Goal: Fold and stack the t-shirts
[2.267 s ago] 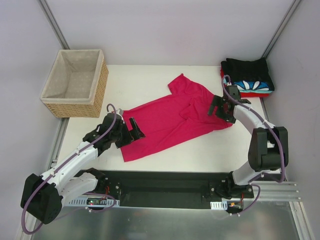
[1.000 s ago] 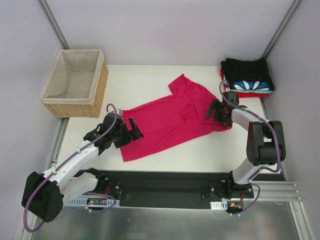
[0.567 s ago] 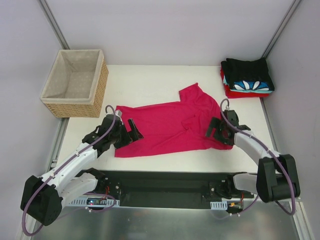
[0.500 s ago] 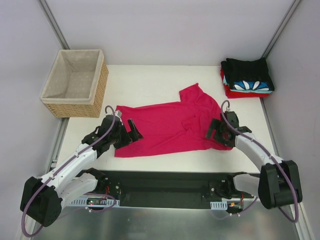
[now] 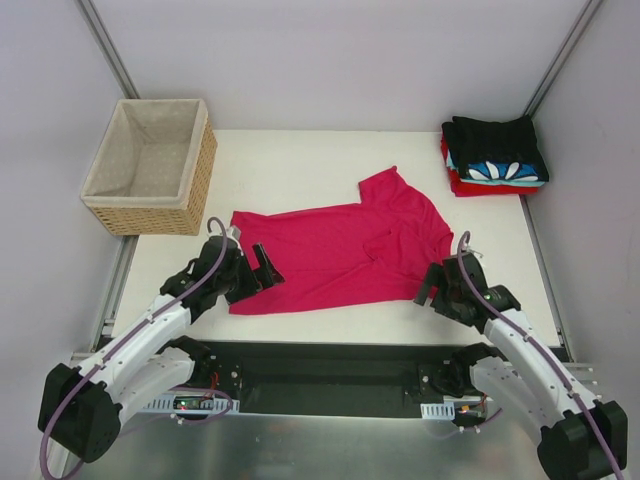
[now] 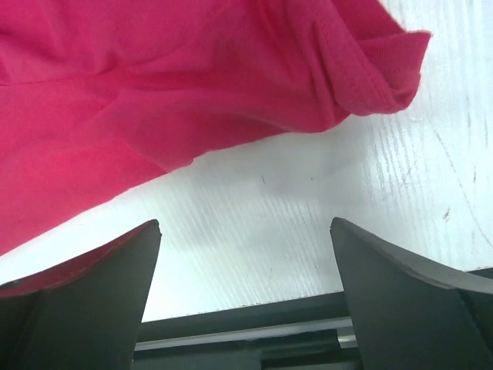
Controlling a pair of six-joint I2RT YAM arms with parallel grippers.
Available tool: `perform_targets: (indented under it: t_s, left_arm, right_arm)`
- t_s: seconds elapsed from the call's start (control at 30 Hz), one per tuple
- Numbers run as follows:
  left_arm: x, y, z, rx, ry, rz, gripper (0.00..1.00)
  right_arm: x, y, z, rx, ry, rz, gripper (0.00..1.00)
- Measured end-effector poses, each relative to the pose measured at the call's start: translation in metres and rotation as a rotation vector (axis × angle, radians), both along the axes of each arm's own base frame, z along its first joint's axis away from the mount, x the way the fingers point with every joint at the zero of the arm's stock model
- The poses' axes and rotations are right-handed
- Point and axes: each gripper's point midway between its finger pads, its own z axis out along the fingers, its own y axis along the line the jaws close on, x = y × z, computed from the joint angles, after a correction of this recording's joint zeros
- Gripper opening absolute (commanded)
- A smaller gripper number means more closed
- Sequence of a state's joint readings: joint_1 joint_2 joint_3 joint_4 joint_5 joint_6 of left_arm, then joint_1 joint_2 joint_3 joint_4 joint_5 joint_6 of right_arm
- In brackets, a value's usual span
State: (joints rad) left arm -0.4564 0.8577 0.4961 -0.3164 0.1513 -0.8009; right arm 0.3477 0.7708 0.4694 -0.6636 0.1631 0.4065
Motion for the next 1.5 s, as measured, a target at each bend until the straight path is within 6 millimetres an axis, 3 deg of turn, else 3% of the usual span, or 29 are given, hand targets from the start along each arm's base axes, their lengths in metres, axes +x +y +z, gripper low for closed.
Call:
perform_targets:
  t_s: [0.13,0.23,0.33,0.43,0.6,0.83,1.07,1.3,1.5]
  left_arm:
    - [0.003,0.0,-0.001,0.016,0.015,0.0,0.99]
    - [0.012,-0.004,-0.001,0.023,0.026,-0.002,0.99]
    - [0.021,-0.009,-0.005,0.024,0.029,-0.003,0.99]
    - [0.029,-0.014,-0.013,0.027,0.041,-0.003,0.99]
    - [0.039,-0.026,-0.022,-0.008,0.055,-0.012,0.99]
    - [0.044,-0.036,-0.016,-0.074,0.033,-0.012,0.99]
    - [0.024,-0.026,-0.043,-0.057,0.099,0.008,0.99]
    - [0.03,-0.033,-0.045,-0.139,0.041,0.021,0.99]
    - [0.022,-0.036,-0.05,-0.228,-0.009,0.023,0.99]
  right_arm:
    - [0.015,0.004,0.022,-0.001,-0.063,0.03,0.97]
    - [0.041,0.014,0.048,0.008,-0.142,0.067,0.97]
    - [0.07,0.029,0.061,0.023,-0.181,0.114,0.96]
    - [0.091,0.044,0.054,0.035,-0.167,0.16,0.97]
    - [0.108,0.064,0.032,0.048,-0.117,0.224,0.97]
    - [0.119,0.081,0.014,0.056,-0.091,0.273,0.97]
    - [0.114,0.085,-0.016,0.052,-0.029,0.29,0.97]
    - [0.115,0.097,-0.017,0.06,-0.103,0.314,0.97]
    - [0.089,0.116,-0.017,0.083,-0.173,0.362,0.97]
